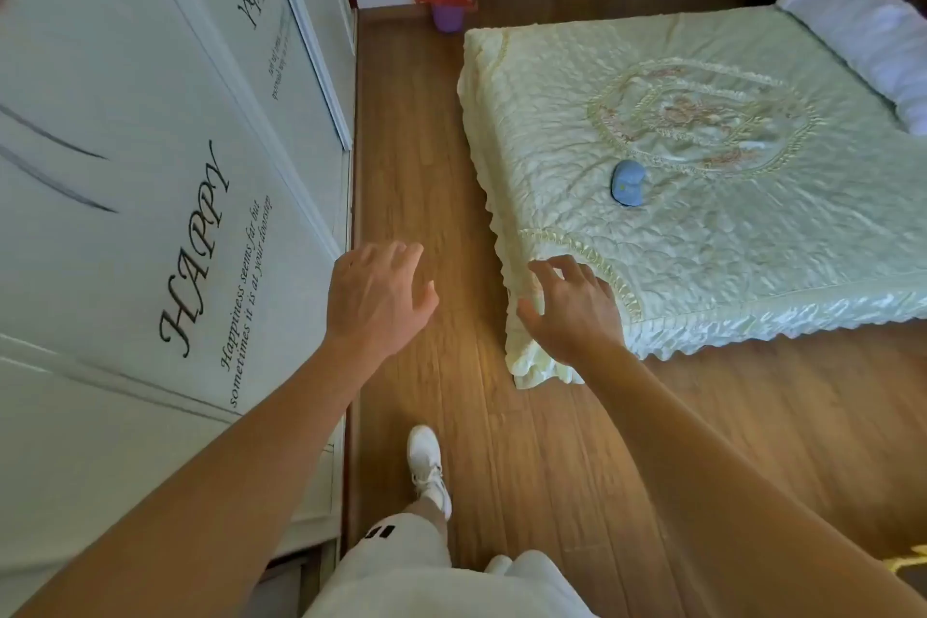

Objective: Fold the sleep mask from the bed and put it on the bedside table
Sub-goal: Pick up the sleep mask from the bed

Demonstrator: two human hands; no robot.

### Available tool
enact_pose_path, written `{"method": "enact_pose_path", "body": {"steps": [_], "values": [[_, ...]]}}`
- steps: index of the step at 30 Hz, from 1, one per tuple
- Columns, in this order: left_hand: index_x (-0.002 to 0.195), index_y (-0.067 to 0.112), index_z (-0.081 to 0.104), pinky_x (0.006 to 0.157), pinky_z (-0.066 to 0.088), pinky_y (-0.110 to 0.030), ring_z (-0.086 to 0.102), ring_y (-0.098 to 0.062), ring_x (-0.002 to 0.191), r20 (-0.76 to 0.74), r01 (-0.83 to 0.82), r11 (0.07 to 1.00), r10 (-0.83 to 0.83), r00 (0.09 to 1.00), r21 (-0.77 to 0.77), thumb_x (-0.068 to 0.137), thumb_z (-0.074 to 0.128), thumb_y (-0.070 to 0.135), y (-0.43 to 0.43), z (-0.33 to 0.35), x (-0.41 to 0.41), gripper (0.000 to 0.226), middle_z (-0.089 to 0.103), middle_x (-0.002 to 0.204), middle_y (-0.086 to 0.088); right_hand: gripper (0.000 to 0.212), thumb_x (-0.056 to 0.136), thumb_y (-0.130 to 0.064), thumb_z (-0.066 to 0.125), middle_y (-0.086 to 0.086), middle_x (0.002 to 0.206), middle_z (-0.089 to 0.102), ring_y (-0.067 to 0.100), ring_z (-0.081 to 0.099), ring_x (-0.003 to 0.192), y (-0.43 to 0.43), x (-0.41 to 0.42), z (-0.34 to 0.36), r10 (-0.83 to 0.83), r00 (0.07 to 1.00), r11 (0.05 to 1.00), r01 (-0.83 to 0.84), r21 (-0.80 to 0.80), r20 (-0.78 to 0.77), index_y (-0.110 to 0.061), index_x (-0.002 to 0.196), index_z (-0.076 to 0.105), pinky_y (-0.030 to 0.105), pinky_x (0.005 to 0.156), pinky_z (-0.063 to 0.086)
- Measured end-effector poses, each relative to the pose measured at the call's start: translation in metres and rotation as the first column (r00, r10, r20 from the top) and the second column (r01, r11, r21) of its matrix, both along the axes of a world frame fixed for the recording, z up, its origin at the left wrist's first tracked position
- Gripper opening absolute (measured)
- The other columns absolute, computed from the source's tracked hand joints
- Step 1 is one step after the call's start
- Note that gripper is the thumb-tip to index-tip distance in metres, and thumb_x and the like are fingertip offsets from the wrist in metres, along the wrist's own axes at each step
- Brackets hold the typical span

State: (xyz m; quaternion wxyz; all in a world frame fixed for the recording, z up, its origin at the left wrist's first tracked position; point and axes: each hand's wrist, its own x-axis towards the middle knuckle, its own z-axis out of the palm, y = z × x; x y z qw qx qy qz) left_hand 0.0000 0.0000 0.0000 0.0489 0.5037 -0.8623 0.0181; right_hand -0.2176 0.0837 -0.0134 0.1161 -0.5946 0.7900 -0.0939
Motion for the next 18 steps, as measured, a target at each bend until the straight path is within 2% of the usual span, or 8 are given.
{"method": "enact_pose_path", "body": {"steps": [9, 18], "values": [[0.132, 0.017, 0.053, 0.095, 0.048, -0.043, 0.061, -0.028, 0.115, -0.043, 0.009, 0.999, -0.008, 0.999, 0.035, 0.092, 0.044, 0.05, -0.131, -0.024, 0.008, 0.053, 0.065, 0.128, -0.007, 0.051, 0.094, -0.043, 0.057, 0.009, 0.143, 0.056, 0.032, 0.053, 0.131, -0.13, 0.005, -0.009, -0.005, 0.999, 1.0, 0.005, -0.002, -0.038, -0.021, 0.14, 0.054, 0.05, 0.109, 0.041], [0.131, 0.018, 0.053, 0.093, 0.049, -0.045, 0.06, -0.028, 0.114, -0.098, 0.0, 0.999, 0.005, 0.995, 0.053, 0.091, 0.04, 0.05, -0.284, -0.012, 0.013, 0.053, 0.066, 0.127, -0.006, 0.049, 0.092, -0.039, 0.059, 0.011, 0.137, 0.062, 0.033, 0.058, 0.124, -0.272, 0.024, 0.008, -0.015, 0.998, 1.0, 0.015, -0.005, -0.055, -0.018, 0.136, 0.058, 0.051, 0.105, 0.044]]}}
